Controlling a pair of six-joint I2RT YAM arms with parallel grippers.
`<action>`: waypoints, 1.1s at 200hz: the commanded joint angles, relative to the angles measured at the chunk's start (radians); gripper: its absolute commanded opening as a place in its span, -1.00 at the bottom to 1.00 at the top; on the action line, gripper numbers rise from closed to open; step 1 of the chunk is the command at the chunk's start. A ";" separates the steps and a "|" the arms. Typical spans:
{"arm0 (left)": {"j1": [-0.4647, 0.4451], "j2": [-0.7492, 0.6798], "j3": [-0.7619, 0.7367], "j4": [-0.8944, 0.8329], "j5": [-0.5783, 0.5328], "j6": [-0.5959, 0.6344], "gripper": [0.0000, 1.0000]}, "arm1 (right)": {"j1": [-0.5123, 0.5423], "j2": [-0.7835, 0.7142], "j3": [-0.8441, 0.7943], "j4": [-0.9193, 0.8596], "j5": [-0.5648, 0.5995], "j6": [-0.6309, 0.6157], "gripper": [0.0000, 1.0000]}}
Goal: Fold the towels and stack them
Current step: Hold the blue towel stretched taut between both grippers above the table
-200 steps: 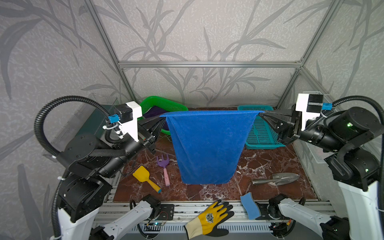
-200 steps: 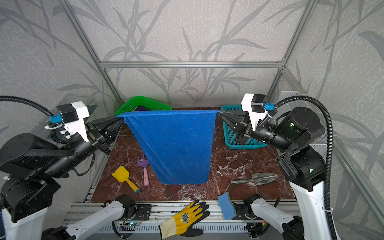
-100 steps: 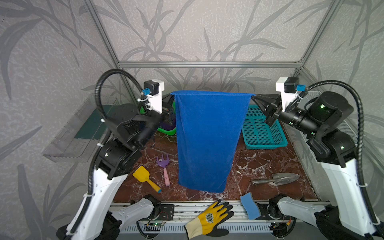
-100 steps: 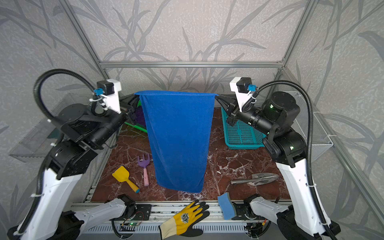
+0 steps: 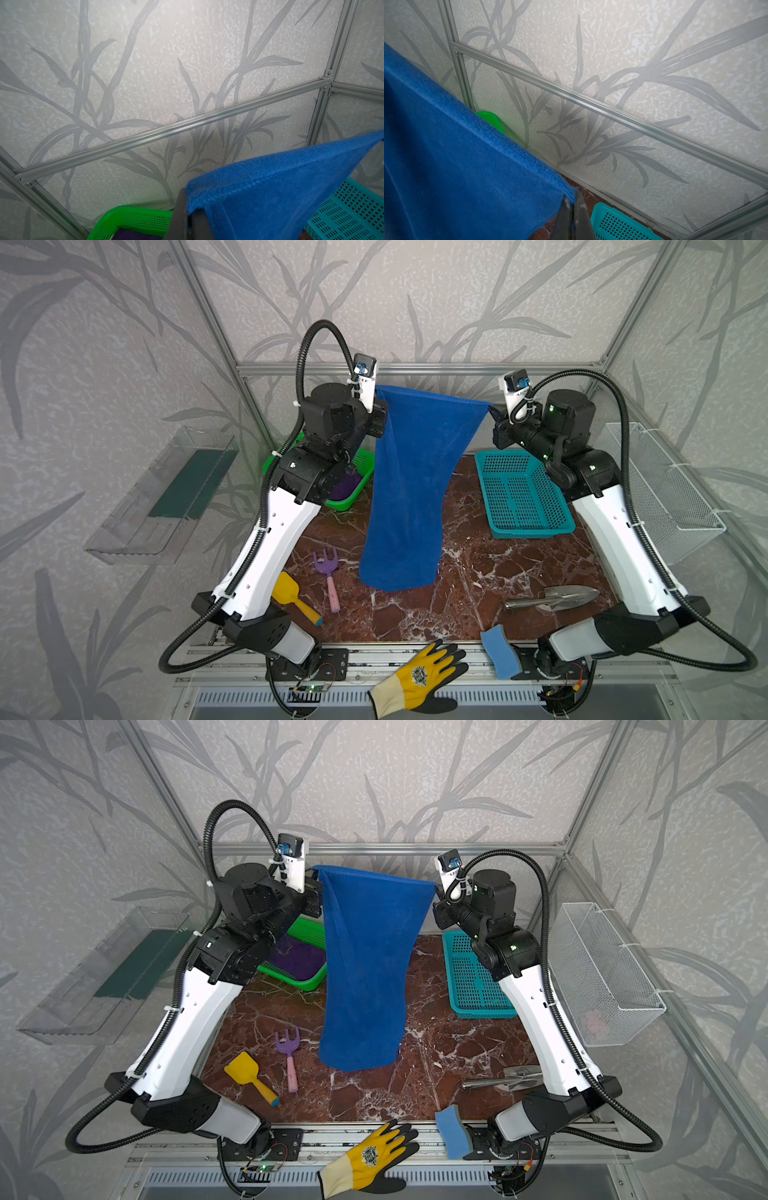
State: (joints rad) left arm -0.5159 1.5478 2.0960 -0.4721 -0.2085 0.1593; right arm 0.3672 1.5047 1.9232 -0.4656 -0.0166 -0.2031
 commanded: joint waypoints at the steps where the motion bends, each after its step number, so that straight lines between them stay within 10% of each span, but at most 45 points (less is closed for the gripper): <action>1: 0.005 -0.022 0.065 -0.032 -0.013 0.024 -1.00 | -0.007 -0.036 0.051 0.032 0.032 -0.022 -1.00; 220: 0.004 -0.585 -0.299 0.039 0.292 -0.070 -1.00 | -0.007 -0.430 0.012 0.028 -0.348 0.059 -1.00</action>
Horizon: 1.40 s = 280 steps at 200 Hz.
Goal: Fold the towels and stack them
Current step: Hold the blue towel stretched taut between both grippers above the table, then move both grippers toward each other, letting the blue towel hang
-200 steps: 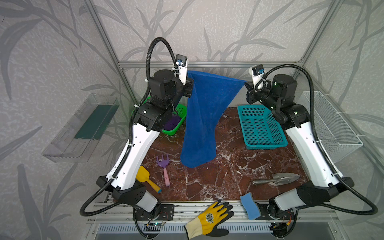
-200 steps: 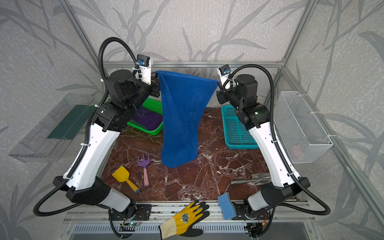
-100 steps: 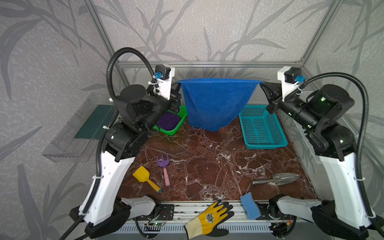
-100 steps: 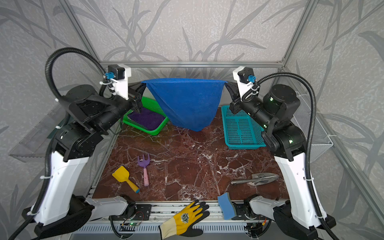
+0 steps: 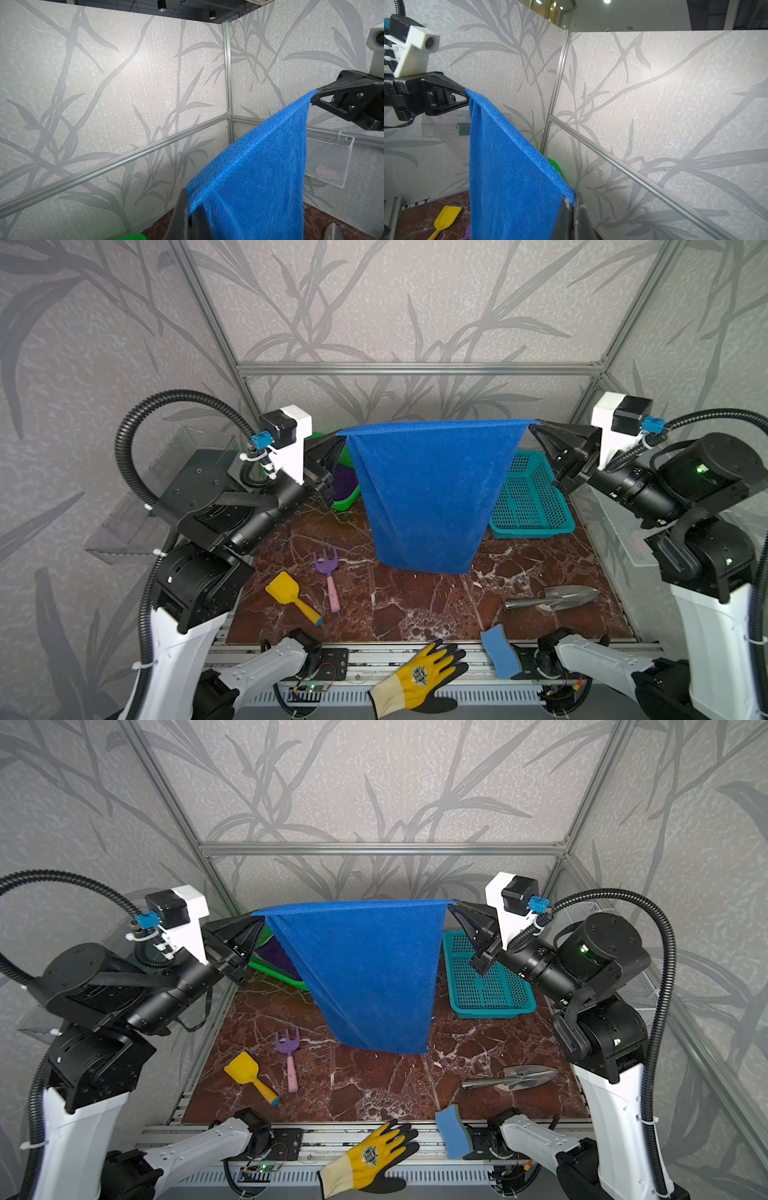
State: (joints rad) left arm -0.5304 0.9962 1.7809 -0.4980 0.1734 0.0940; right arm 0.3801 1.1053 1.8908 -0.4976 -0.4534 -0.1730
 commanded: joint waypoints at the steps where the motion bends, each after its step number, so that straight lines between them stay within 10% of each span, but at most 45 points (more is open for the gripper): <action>1: 0.018 -0.033 0.016 0.066 -0.090 -0.004 -1.00 | -0.020 -0.030 0.046 0.060 0.088 0.029 -1.00; 130: 0.031 0.312 0.076 0.196 -0.363 0.199 -1.00 | -0.023 0.245 0.110 0.122 0.196 -0.060 -1.00; 280: 0.310 1.272 0.744 -0.052 -0.193 -0.046 -1.00 | -0.121 1.176 0.765 -0.136 0.166 -0.012 -1.00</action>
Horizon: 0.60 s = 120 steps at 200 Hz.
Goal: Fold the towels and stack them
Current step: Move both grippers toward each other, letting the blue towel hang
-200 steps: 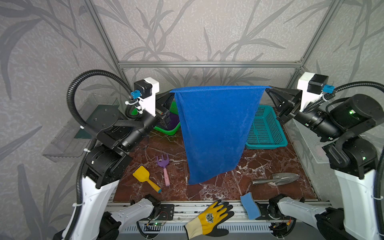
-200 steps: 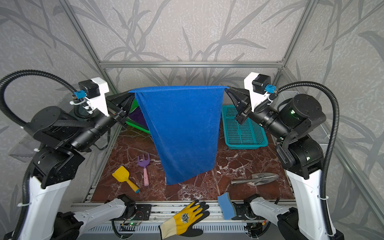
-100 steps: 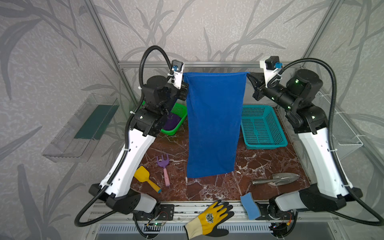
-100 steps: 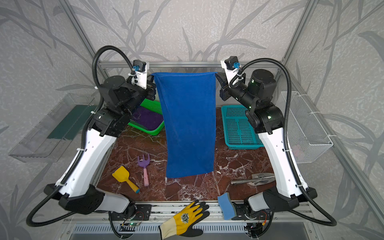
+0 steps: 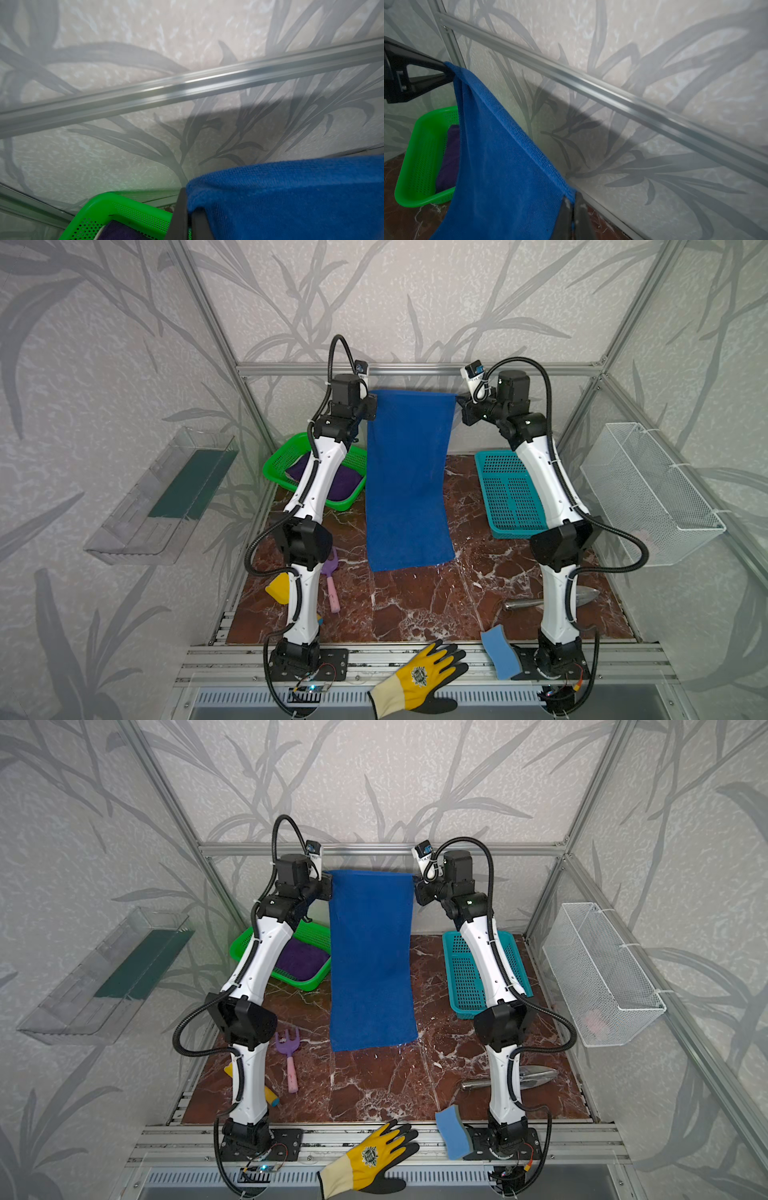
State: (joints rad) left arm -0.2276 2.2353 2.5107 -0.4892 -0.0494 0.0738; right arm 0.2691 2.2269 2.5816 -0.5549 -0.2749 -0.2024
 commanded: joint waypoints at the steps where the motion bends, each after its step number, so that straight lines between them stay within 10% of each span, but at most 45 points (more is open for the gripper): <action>1: 0.007 0.034 0.011 -0.060 0.031 -0.025 -1.00 | -0.010 0.057 0.073 -0.079 -0.013 0.017 -1.00; 120: -0.012 -0.092 -0.344 -0.038 0.030 0.042 -1.00 | -0.012 -0.105 -0.519 0.124 -0.020 -0.022 -1.00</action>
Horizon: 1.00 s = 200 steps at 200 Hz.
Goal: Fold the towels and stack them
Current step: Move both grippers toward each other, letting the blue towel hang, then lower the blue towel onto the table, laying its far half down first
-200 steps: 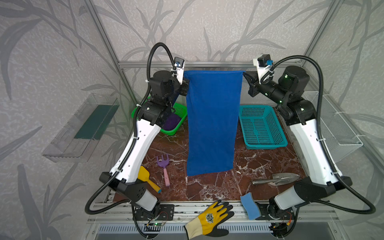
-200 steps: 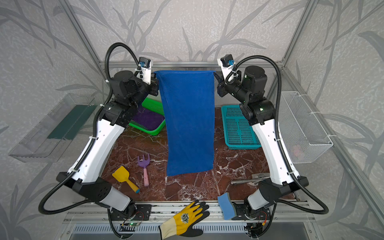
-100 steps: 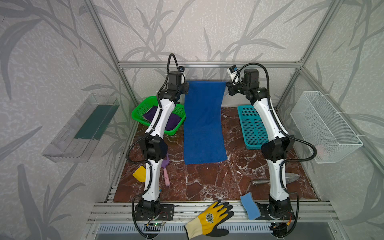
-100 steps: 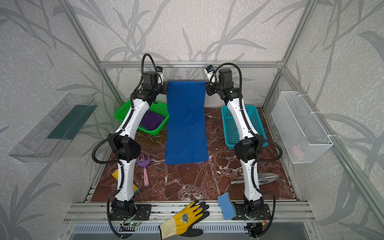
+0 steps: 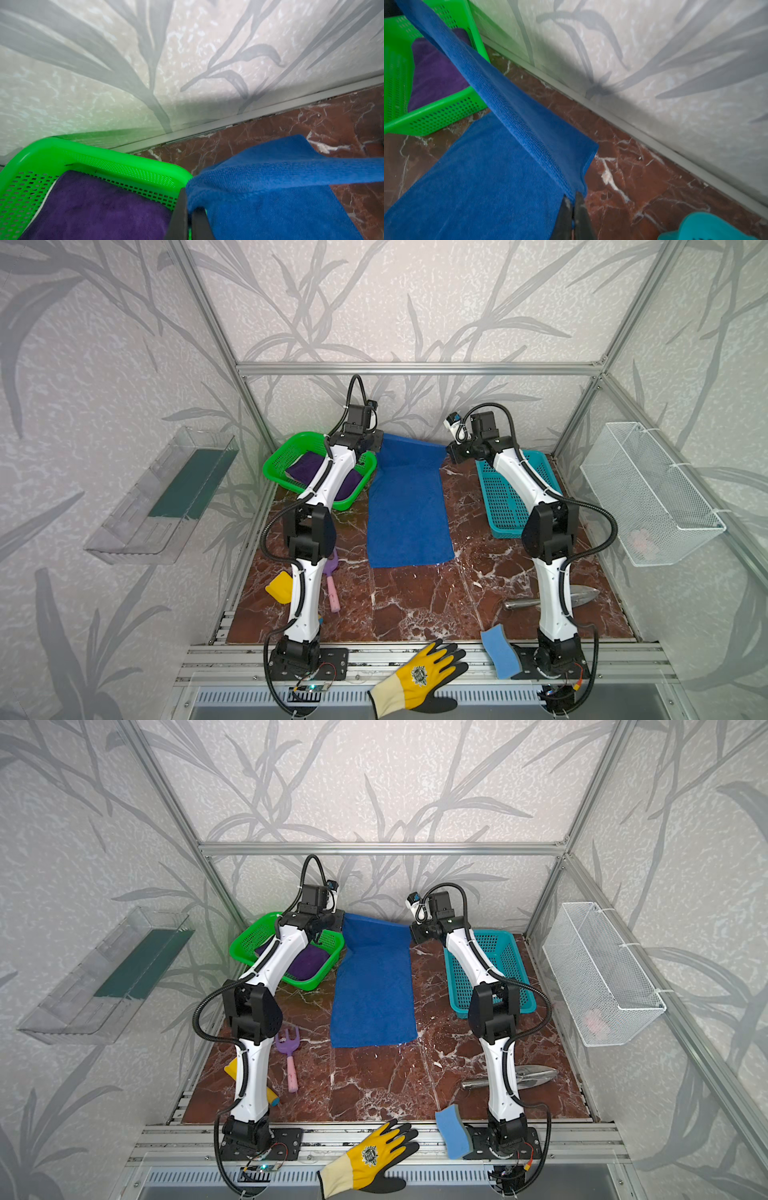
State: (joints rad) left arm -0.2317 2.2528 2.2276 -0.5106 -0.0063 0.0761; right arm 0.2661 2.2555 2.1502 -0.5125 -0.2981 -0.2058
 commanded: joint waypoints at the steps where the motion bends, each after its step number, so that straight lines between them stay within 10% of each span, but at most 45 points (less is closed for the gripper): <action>1: -0.008 -0.115 -0.065 -0.016 -0.014 0.041 -1.00 | -0.010 -0.137 -0.093 0.084 0.005 -0.019 -1.00; 149: -0.009 -0.227 -0.049 -0.277 0.018 0.278 -1.00 | -0.063 -0.310 -0.308 0.121 -0.050 -0.018 -1.00; 200: -0.017 -0.372 -0.360 -0.183 0.034 0.268 -1.00 | -0.064 -0.372 -0.456 0.124 -0.092 -0.052 -1.00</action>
State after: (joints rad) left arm -0.2539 1.9877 1.9934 -0.7208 0.0467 0.3237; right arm 0.2134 1.9575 1.7512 -0.3893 -0.3786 -0.2363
